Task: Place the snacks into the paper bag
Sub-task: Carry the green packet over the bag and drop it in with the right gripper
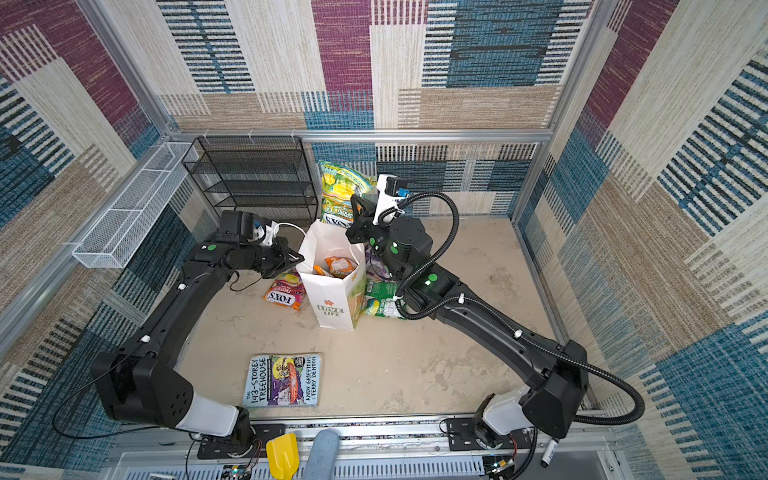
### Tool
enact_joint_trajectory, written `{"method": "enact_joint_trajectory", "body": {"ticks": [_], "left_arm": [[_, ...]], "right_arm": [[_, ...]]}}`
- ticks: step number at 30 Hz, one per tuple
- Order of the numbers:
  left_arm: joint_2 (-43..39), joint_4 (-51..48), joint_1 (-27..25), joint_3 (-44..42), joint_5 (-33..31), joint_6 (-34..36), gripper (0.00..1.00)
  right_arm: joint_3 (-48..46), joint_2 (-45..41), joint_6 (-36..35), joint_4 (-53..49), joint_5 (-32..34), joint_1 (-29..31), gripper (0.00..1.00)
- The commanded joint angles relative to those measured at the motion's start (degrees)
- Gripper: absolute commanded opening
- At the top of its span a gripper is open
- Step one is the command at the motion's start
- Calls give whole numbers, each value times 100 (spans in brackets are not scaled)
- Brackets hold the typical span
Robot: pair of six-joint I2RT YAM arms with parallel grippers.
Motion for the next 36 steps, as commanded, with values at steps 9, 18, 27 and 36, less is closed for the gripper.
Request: {"method": "enact_joint_trajectory", "body": {"ticks": [9, 18, 27, 36], "left_arm": [[-22, -56, 8, 32, -96, 17, 0], [-38, -63, 8, 32, -141, 27, 0], [-14, -73, 8, 20, -144, 35, 0], [-4, -74, 8, 23, -142, 30, 0]], "right_arm": [[330, 824, 344, -606, 405, 158, 4], [237, 1092, 666, -862, 351, 165, 10], [229, 1122, 742, -838, 311, 189, 23], [324, 979, 497, -842, 96, 211, 56]]}}
